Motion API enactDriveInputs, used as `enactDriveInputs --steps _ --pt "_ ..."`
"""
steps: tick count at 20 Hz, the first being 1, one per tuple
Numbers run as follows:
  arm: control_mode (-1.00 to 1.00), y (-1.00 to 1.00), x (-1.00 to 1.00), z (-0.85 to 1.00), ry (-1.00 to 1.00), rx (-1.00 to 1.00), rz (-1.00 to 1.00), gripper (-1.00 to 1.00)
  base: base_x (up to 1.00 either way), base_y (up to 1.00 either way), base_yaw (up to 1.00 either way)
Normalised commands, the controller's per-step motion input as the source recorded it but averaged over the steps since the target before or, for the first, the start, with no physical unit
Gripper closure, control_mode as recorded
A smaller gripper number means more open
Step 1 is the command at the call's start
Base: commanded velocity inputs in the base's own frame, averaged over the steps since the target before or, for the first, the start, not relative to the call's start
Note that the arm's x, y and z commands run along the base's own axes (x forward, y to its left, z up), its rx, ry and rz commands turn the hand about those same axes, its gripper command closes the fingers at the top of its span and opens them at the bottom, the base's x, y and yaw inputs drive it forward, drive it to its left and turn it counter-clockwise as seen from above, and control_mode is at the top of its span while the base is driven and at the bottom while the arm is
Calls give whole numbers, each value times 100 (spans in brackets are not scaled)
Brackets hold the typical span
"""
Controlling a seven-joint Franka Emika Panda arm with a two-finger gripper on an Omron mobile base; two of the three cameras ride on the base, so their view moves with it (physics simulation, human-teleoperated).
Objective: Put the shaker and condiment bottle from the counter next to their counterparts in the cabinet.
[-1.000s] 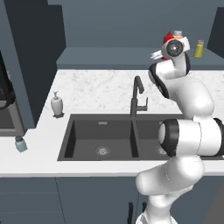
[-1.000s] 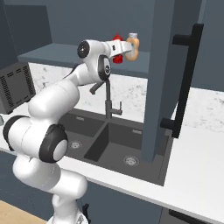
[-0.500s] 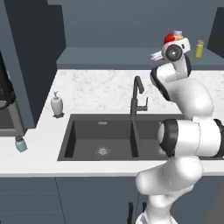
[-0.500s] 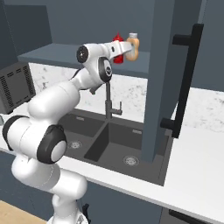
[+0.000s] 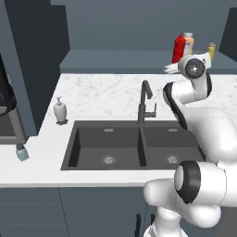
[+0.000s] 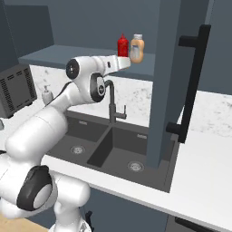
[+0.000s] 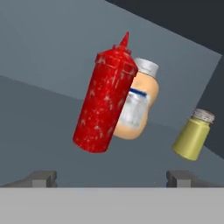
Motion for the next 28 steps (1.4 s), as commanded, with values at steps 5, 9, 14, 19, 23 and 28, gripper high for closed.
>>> enactDriveInputs --steps 5,9,14,19,23,28 --pt "-100 31 -93 -26 0 7 0 -100 0 0 0" --pt "-100 32 -92 -20 0 15 0 -100 0 0 0" --pt "-100 23 -88 -7 4 22 1 -100 0 0 0" --pt "-100 17 -65 -4 12 27 0 -100 0 0 0" --pt "-100 0 -15 0 27 42 1 -100 0 0 0" --pt "-100 3 -6 0 27 27 5 -100 0 0 0"
